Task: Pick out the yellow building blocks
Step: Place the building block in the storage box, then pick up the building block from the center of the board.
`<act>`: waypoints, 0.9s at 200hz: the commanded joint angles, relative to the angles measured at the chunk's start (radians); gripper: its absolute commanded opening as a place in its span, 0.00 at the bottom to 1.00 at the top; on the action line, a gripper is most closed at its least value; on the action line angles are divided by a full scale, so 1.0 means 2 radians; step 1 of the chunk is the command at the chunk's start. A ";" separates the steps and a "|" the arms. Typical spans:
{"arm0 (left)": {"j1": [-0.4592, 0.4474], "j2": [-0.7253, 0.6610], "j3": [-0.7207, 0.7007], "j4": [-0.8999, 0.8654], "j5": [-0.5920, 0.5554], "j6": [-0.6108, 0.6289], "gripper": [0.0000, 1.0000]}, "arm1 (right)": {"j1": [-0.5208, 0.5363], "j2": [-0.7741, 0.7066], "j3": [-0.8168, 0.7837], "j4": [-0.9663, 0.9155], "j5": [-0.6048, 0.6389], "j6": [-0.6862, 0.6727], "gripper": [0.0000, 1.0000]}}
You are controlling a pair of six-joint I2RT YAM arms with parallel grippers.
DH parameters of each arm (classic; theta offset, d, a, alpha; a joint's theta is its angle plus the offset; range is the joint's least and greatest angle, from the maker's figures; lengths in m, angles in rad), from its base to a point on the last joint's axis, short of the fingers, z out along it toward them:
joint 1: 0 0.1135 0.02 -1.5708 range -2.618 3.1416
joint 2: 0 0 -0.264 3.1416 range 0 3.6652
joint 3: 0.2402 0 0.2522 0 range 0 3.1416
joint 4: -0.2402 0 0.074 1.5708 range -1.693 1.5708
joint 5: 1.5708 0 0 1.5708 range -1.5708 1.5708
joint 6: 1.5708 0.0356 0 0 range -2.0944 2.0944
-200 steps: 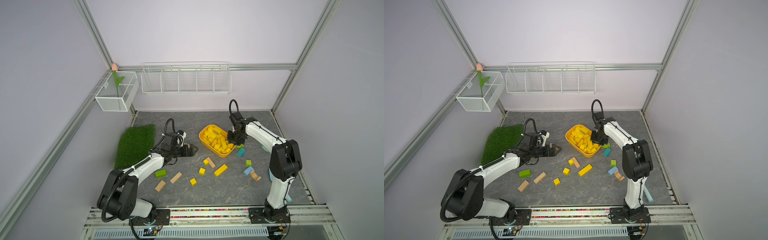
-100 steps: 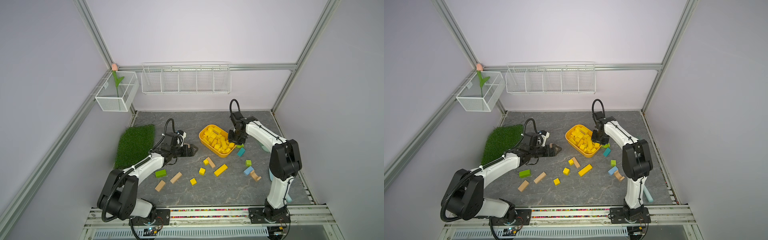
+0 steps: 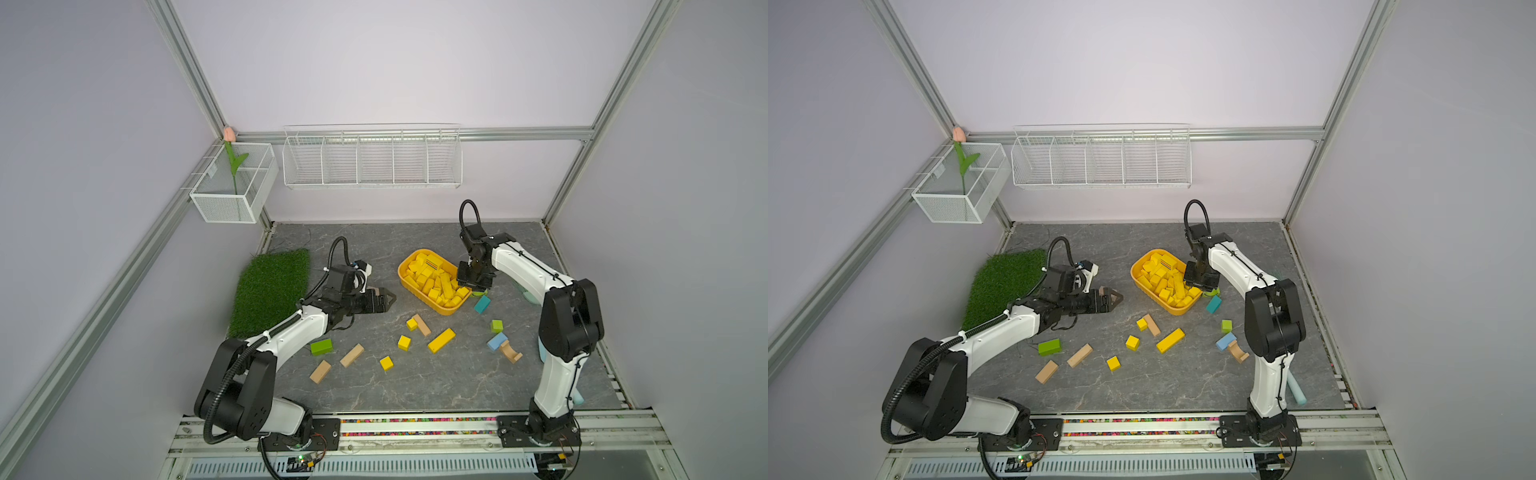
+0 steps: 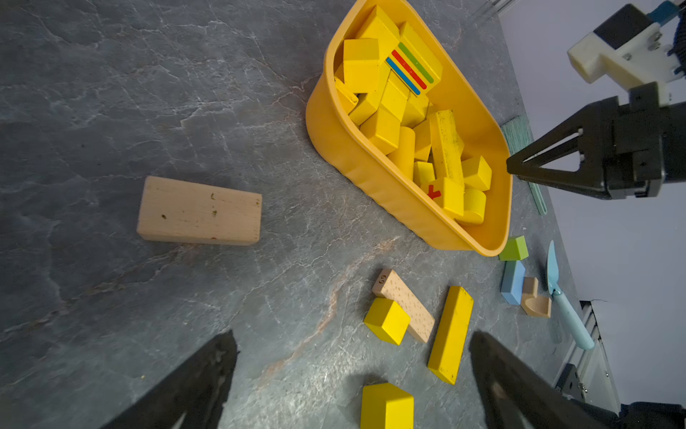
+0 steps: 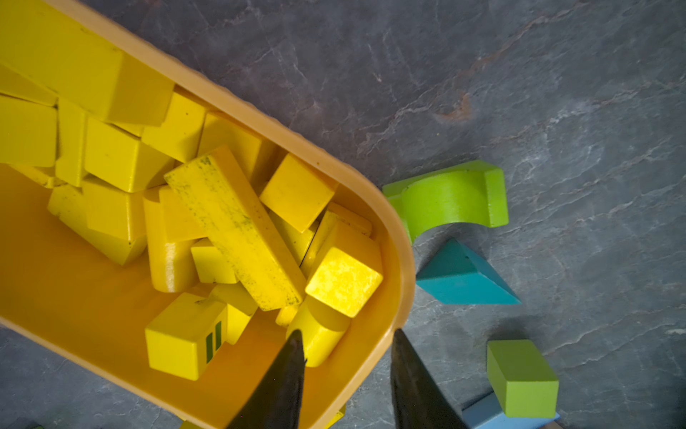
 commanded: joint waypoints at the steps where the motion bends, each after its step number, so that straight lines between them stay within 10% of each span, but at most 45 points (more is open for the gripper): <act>1: 0.003 0.003 0.003 0.010 0.002 -0.003 1.00 | -0.002 -0.045 -0.023 -0.007 0.006 -0.008 0.41; 119: -0.004 -0.109 -0.041 -0.020 -0.051 -0.020 1.00 | 0.046 -0.259 -0.283 0.105 -0.039 0.031 0.42; 180: -0.088 -0.139 -0.030 -0.088 -0.083 -0.027 1.00 | 0.139 -0.398 -0.466 0.212 -0.042 0.064 0.44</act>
